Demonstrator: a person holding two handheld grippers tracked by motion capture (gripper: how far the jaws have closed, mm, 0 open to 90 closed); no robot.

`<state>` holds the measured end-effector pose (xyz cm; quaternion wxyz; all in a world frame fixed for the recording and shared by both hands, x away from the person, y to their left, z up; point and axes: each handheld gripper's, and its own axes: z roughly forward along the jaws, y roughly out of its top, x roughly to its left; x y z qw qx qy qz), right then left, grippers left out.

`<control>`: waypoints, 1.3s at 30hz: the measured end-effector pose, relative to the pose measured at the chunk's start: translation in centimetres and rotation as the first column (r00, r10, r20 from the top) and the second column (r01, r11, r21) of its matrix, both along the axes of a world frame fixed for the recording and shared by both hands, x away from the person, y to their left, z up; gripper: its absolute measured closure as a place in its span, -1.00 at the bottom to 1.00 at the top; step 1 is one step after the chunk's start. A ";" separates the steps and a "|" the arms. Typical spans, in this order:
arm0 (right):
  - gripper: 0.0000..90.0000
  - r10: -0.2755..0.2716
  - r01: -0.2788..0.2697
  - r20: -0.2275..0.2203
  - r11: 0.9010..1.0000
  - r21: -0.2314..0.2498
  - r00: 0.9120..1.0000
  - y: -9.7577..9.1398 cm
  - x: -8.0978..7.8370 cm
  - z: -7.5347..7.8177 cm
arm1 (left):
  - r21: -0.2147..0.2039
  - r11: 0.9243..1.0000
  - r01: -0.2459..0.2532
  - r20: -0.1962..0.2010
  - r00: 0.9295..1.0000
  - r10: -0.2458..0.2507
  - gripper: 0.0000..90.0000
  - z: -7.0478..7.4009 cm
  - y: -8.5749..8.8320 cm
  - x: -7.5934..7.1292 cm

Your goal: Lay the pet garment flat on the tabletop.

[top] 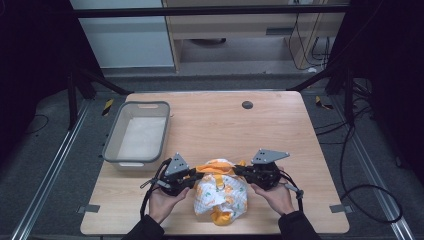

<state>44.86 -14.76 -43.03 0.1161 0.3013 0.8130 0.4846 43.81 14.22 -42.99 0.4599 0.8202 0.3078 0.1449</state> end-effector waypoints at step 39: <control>0.92 -0.304 0.286 0.158 0.950 0.124 0.939 -1.2 0.8 5.2 | -0.079 0.991 -0.105 0.139 0.984 0.116 0.74 6.2 -3.7 3.3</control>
